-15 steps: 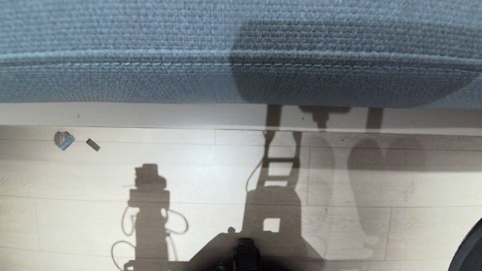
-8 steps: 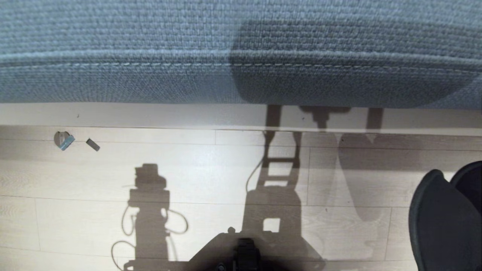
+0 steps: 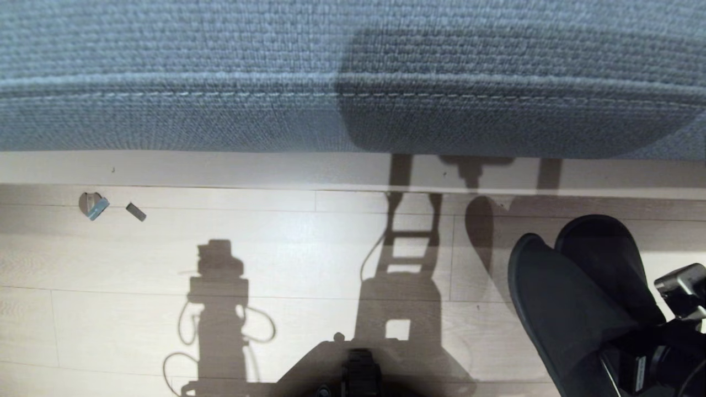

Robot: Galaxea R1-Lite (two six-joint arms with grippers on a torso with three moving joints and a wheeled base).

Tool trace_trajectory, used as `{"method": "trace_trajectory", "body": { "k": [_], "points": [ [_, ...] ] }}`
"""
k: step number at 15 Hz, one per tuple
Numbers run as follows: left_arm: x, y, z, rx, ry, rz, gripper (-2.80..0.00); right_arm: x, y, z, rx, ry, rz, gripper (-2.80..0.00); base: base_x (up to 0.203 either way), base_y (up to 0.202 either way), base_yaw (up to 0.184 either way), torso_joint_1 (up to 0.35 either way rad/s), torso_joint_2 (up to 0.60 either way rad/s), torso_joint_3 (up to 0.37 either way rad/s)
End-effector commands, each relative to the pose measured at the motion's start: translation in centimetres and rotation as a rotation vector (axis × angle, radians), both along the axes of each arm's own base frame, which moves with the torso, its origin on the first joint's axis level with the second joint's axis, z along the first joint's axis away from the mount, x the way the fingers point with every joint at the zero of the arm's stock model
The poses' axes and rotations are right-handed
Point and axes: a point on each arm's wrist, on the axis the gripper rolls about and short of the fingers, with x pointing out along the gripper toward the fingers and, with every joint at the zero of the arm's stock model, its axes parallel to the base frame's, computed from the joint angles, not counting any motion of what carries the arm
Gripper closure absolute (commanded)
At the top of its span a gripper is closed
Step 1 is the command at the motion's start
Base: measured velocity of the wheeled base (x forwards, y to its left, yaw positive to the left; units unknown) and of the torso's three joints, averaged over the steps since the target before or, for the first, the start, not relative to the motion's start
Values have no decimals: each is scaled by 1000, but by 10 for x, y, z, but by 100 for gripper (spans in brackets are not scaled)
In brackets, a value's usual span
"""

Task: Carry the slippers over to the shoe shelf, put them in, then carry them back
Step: Place the slippers into the shoe cabinet

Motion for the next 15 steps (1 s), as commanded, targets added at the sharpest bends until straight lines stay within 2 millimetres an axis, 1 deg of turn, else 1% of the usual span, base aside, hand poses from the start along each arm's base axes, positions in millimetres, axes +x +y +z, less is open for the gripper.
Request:
{"method": "trace_trajectory", "body": {
  "k": [1, 5, 10, 13, 15],
  "points": [
    [0, 0, 0, 0, 0, 0, 0, 21, 2, -14, -16, 103, 8, 0, 0, 0, 0, 0, 0, 0],
    [0, 0, 0, 0, 0, 0, 0, 41, 3, -18, -25, 127, -18, 0, 0, 0, 0, 0, 0, 0],
    [0, 0, 0, 0, 0, 0, 0, 74, 3, -26, -44, 48, -114, 0, 0, 0, 0, 0, 0, 0],
    [0, 0, 0, 0, 0, 0, 0, 98, 4, -16, 17, -26, -151, 0, 0, 0, 0, 0, 0, 0],
    [0, 0, 0, 0, 0, 0, 0, 108, 4, -3, 45, -110, -160, 0, 0, 0, 0, 0, 0, 0]
  ]
}}
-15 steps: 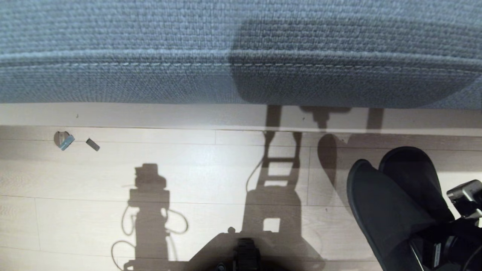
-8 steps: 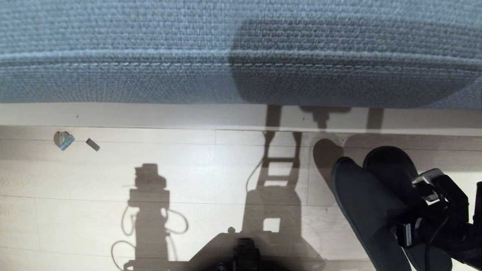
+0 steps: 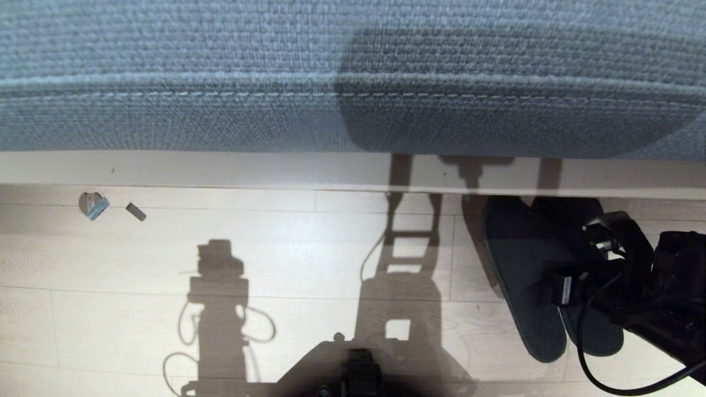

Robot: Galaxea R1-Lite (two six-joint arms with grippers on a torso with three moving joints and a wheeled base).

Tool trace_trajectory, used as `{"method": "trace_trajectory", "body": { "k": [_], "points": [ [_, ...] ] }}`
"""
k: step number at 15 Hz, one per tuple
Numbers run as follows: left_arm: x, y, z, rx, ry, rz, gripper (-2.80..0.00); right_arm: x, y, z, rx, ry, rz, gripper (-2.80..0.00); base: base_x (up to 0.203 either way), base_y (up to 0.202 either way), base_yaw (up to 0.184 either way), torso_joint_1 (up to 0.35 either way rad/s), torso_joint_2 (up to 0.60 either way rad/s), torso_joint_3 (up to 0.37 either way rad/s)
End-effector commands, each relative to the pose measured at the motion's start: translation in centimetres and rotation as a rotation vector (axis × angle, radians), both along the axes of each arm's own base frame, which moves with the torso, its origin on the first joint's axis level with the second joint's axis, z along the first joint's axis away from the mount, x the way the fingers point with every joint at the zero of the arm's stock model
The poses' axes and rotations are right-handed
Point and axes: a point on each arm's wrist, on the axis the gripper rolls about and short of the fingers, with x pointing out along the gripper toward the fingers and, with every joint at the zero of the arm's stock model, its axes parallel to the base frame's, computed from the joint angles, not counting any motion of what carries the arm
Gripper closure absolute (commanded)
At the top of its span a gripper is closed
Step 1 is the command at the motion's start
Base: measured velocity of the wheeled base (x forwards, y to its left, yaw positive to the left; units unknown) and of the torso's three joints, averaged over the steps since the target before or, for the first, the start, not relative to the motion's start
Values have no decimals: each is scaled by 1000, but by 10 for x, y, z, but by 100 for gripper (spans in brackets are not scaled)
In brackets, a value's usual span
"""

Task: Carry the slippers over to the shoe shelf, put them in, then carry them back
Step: Place the slippers into the shoe cabinet

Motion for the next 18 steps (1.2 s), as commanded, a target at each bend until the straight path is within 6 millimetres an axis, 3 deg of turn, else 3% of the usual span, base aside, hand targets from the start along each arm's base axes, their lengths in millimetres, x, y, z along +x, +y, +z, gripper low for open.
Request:
{"method": "trace_trajectory", "body": {
  "k": [1, 7, 11, 18],
  "points": [
    [0, 0, 0, 0, 0, 0, 0, 12, 0, 9, 2, -60, -8, 0, 0, 0, 0, 0, 0, 0],
    [0, 0, 0, 0, 0, 0, 0, 35, -6, 38, -1, -188, -62, 0, 0, 0, 0, 0, 0, 0],
    [0, 0, 0, 0, 0, 0, 0, 59, -16, 58, 7, -286, -96, 0, 0, 0, 0, 0, 0, 0],
    [0, 0, 0, 0, 0, 0, 0, 109, -14, 89, 75, -399, -91, 0, 0, 0, 0, 0, 0, 0]
  ]
}}
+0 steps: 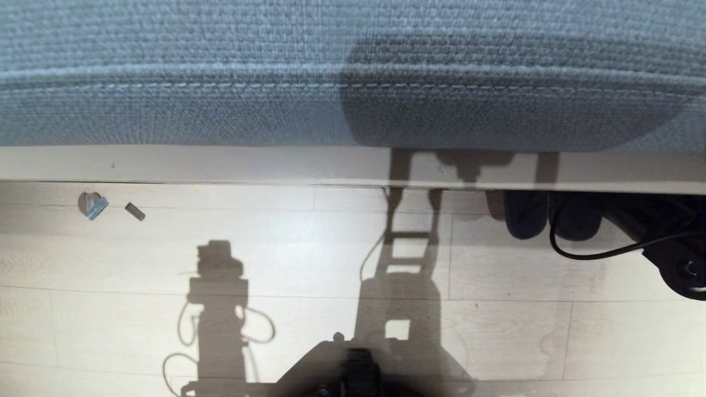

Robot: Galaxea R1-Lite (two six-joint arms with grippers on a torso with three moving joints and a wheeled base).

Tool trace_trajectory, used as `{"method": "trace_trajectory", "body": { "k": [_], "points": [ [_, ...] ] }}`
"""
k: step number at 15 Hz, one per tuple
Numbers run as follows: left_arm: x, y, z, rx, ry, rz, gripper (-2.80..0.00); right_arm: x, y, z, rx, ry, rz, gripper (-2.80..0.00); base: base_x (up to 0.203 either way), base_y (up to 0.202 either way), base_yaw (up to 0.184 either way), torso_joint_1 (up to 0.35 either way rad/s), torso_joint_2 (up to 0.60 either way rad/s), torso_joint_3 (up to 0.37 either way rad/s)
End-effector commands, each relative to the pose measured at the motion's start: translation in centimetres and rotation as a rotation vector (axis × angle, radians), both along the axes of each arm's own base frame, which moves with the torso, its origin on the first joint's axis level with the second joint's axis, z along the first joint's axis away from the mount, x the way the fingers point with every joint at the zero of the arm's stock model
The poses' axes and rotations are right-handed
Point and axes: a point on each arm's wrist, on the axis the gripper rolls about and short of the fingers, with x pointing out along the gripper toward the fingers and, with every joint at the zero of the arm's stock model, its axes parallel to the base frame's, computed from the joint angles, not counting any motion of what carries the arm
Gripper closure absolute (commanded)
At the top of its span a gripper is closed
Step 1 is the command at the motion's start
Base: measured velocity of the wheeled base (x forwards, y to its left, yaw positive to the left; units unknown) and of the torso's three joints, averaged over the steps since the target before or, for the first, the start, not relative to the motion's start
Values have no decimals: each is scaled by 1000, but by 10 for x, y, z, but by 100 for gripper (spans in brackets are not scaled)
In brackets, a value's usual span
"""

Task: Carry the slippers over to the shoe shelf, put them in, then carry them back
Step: Place the slippers into the shoe cabinet

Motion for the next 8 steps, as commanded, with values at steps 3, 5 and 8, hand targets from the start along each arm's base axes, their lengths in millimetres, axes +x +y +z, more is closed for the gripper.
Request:
{"method": "trace_trajectory", "body": {
  "k": [3, 5, 8],
  "points": [
    [0, 0, 0, 0, 1, 0, 0, 27, 6, 11, 113, -36, 15, 0, 0, 0, 0, 0, 0, 0],
    [0, 0, 0, 0, 1, 0, 0, 31, 16, 10, 173, -31, 17, 0, 0, 0, 0, 0, 0, 0],
    [0, 0, 0, 0, 1, 0, 0, 37, 23, -1, 167, 0, 26, 0, 0, 0, 0, 0, 0, 0]
  ]
}}
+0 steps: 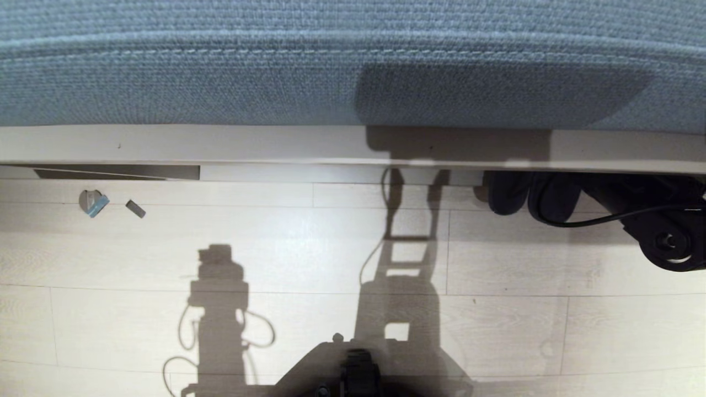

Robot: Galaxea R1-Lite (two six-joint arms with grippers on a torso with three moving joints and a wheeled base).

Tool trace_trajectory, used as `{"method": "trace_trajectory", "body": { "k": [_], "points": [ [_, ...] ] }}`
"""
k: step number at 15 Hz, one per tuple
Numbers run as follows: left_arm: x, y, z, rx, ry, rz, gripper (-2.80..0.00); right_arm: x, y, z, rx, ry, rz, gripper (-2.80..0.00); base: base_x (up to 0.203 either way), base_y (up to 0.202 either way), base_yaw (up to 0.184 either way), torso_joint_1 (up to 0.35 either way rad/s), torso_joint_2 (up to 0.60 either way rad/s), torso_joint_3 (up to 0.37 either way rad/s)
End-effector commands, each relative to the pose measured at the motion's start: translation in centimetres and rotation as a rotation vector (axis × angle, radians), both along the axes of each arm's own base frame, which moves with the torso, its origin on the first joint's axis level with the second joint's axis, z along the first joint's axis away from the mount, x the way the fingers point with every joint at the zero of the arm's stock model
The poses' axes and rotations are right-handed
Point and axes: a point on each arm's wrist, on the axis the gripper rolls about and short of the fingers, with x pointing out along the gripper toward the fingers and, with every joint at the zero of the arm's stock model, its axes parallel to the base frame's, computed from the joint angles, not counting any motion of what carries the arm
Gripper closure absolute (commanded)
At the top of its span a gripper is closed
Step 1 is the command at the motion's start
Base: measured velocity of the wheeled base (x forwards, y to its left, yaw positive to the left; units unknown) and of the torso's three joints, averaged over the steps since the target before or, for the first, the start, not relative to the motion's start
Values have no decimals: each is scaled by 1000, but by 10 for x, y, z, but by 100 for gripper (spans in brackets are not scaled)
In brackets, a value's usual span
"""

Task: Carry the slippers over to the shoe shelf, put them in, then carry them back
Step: Place the slippers into the shoe cabinet

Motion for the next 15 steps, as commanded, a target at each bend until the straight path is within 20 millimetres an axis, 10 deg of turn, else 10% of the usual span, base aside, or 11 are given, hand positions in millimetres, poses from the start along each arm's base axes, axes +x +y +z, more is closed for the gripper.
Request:
{"method": "trace_trajectory", "body": {
  "k": [1, 15],
  "points": [
    [0, 0, 0, 0, 1, 0, 0, 9, 3, -17, -18, 32, 5, 0, 0, 0, 0, 0, 0, 0],
    [0, 0, 0, 1, 3, 0, 0, -15, 22, -31, -93, 24, 58, 0, 0, 0, 0, 0, 0, 0]
  ]
}}
